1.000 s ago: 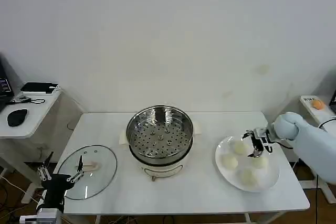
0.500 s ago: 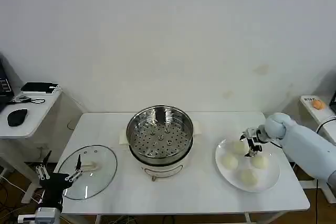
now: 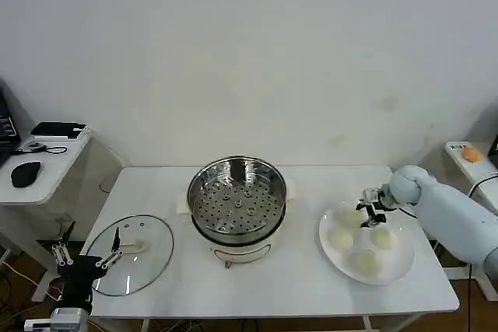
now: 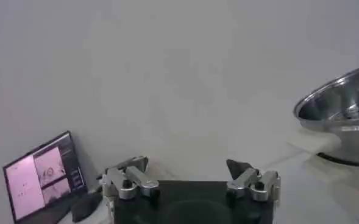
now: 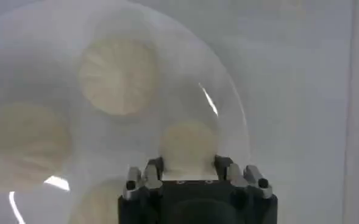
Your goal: Take steamed baozi put them in steamer then cover it.
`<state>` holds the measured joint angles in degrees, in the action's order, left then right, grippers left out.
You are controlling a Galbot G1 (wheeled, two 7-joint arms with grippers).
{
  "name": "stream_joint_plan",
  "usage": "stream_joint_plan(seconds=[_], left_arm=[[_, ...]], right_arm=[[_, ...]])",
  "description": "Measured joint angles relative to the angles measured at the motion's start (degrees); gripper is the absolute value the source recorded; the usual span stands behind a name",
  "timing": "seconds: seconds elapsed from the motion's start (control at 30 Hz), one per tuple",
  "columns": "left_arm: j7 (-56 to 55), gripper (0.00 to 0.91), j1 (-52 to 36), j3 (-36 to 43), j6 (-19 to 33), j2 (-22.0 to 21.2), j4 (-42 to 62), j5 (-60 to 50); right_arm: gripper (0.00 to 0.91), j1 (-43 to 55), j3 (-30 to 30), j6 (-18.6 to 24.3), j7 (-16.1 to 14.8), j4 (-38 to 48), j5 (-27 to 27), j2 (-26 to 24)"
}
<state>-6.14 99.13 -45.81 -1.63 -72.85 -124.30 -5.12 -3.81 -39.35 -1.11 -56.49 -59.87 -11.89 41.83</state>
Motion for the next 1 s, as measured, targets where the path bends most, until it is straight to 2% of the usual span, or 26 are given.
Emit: stream_joint_plan(seconds=[0.27, 0.47, 0.7, 1.0], left_arm=[[-0.33, 0.907, -0.11, 0.41, -0.17, 0.29, 0.74, 0.21], [-0.44, 0.907, -0.54, 0.16, -0.15, 0.87, 0.76, 0.41], [-0.45, 0.907, -0.72, -0.32, -0.14, 1.30, 1.04, 1.00], [-0.49, 0.907, -0.90, -0.38, -0.14, 1.26, 1.54, 1.10]], right_arm=[[0.584, 8.66, -3.25, 1.67, -1.81, -3.40, 3.01, -1.90], [0.584, 18.26, -7.24, 2.63, -2.28, -3.81, 6.41, 0.05], [0.584, 28.50, -13.02, 3.88, -2.10, -2.63, 10.67, 6.85], [0.584, 33.44, -19.54, 5.85, -2.55, -4.18, 14.95, 18.35]])
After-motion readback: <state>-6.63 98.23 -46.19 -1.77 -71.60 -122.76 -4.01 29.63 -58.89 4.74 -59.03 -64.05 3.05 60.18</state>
